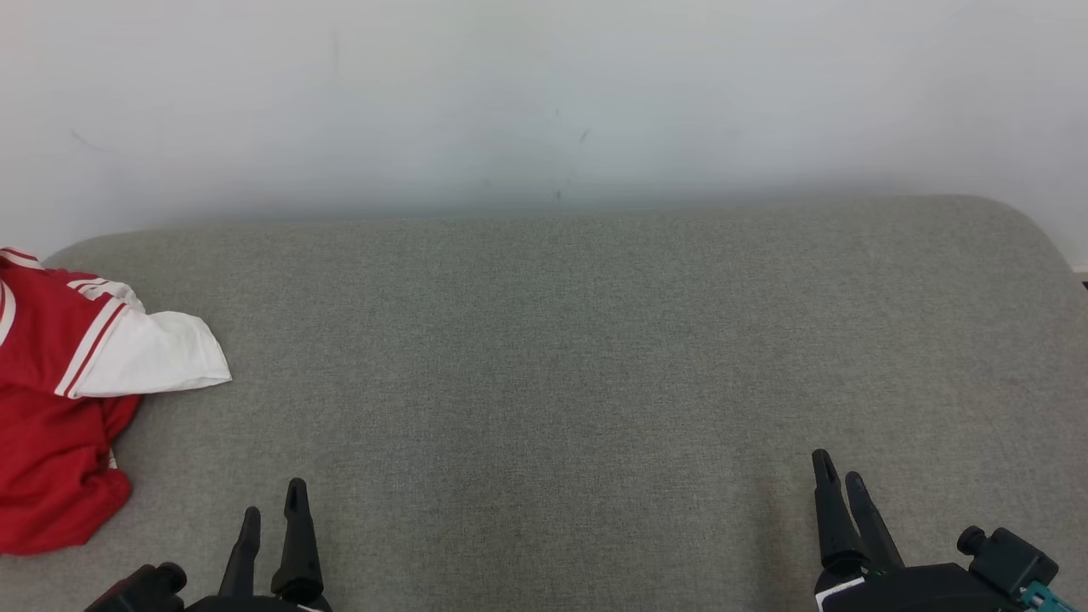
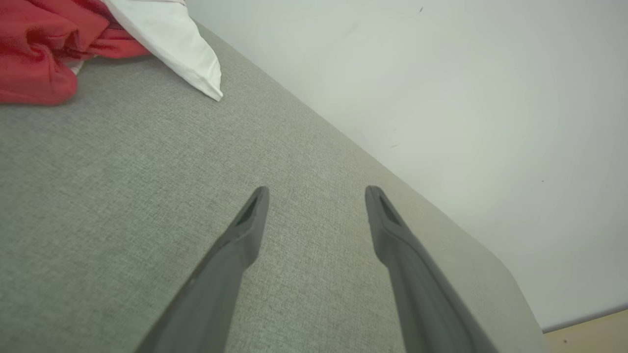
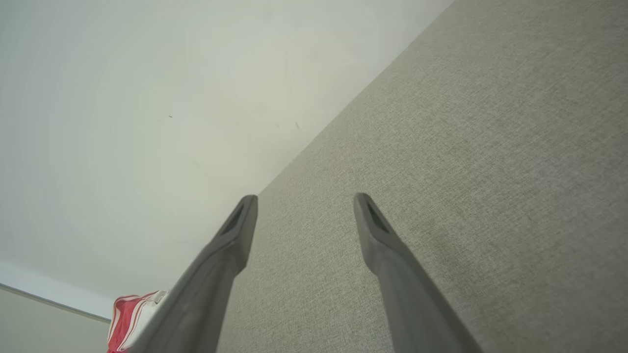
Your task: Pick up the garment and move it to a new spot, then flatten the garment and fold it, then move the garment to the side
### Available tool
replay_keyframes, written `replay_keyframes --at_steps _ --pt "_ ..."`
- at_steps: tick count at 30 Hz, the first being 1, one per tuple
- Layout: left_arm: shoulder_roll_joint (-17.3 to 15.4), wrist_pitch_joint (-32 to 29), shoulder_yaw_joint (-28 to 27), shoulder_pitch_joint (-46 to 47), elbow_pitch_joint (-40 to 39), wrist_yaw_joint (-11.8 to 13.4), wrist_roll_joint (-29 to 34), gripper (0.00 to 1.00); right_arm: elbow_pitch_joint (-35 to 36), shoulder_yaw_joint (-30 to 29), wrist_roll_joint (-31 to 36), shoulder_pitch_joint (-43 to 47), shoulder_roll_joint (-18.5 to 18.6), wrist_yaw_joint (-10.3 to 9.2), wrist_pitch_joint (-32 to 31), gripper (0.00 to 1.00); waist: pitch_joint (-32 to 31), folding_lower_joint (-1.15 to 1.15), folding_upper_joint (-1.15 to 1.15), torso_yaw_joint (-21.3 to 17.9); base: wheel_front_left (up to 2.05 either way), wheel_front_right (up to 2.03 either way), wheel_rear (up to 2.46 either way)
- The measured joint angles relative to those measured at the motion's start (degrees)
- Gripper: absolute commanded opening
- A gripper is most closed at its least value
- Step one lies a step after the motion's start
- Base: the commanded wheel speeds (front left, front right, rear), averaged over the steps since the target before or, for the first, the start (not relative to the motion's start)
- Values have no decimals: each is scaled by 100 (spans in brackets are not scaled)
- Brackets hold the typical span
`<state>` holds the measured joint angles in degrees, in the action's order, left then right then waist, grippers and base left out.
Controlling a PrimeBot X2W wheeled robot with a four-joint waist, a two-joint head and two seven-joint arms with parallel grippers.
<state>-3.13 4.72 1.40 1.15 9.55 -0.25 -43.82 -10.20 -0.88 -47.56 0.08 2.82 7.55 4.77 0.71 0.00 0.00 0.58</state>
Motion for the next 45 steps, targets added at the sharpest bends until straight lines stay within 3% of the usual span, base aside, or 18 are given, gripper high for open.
replay_keyframes --at_steps 45 --pt "-13 678 293 -330 -266 175 2808 100 166 241 2724 255 3 0 670 100 -5 0 0 108 0 0 0"
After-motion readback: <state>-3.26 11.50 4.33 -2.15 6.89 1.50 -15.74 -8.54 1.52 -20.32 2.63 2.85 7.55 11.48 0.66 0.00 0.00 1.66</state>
